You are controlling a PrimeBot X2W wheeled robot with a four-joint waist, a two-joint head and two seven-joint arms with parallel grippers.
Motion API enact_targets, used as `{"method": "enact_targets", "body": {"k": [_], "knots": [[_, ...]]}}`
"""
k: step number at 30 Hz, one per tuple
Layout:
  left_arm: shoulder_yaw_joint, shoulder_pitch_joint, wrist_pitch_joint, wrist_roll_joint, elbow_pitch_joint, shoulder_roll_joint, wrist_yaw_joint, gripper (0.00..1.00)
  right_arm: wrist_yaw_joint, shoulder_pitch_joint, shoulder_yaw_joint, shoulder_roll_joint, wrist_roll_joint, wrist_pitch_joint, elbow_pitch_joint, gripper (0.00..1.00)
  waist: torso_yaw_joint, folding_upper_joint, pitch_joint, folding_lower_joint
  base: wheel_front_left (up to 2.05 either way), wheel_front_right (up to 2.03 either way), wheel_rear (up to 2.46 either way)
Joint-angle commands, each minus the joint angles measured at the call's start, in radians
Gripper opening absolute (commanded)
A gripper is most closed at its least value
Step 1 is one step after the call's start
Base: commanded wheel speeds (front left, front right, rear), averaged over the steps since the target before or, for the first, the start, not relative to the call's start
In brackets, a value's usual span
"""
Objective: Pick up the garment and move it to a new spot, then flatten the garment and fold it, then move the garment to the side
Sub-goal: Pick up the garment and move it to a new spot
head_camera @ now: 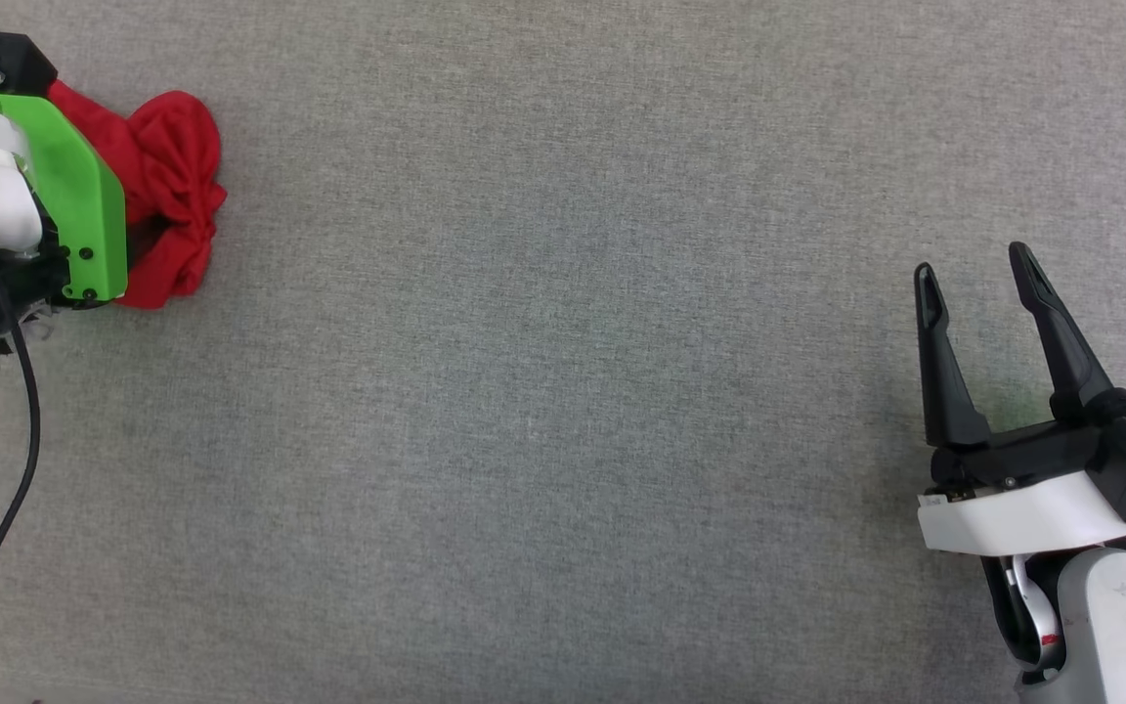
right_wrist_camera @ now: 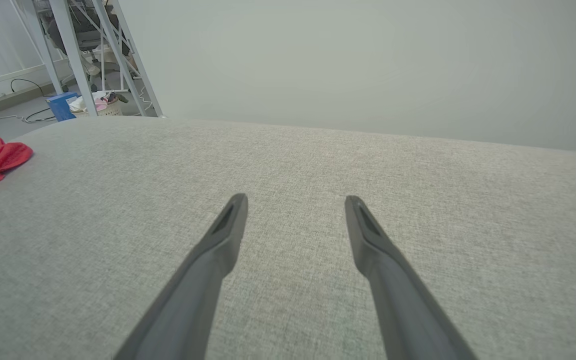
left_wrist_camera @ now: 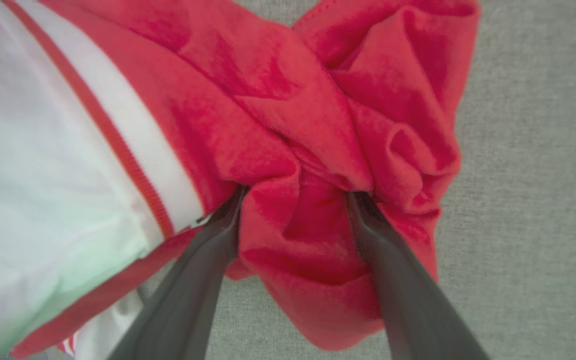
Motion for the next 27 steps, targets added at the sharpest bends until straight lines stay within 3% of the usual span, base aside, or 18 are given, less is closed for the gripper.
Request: {"method": "enact_targets", "body": {"k": [1,3,4,14,21,27], "knots": [[-0.046,0.042,0.003,-0.011,0.025,-0.044,-0.003,1.0,-0.001,-0.016,0.001,0.001,0.004,-0.009,0.004,1.0,0.0,-0.0001,-0.004,0.0,0.0,0.0,0.0],[-0.066,0.025,-0.028,0.003,0.021,-0.037,-0.003,0.05,-0.001,-0.014,-0.002,0.002,0.007,-0.009,0.008,1.0,0.002,-0.0001,-0.013,0.0,0.0,0.0,0.0],[-0.068,0.016,-0.048,0.0,0.022,-0.037,-0.003,0.0,-0.001,-0.013,-0.004,0.003,0.01,-0.009,0.01,1.0,0.005,-0.0001,-0.02,0.0,0.0,0.0,0.0],[-0.127,-0.085,-0.265,0.058,-0.047,0.004,-0.003,0.0,-0.001,0.016,0.002,0.02,0.03,-0.009,0.032,1.0,0.023,-0.0001,-0.138,0.0,0.0,0.0,0.0],[-0.209,-0.126,-0.341,0.088,-0.164,0.02,-0.003,0.0,-0.001,0.05,-0.002,0.034,0.045,-0.009,0.048,1.0,0.018,-0.0001,-0.225,0.0,0.0,0.0,0.0],[-0.287,-0.15,-0.371,0.12,-0.272,-0.01,-0.003,0.0,-0.001,0.073,-0.004,0.041,0.058,-0.009,0.055,1.0,-0.025,-0.0001,-0.284,0.0,0.0,0.0,0.0]]}}
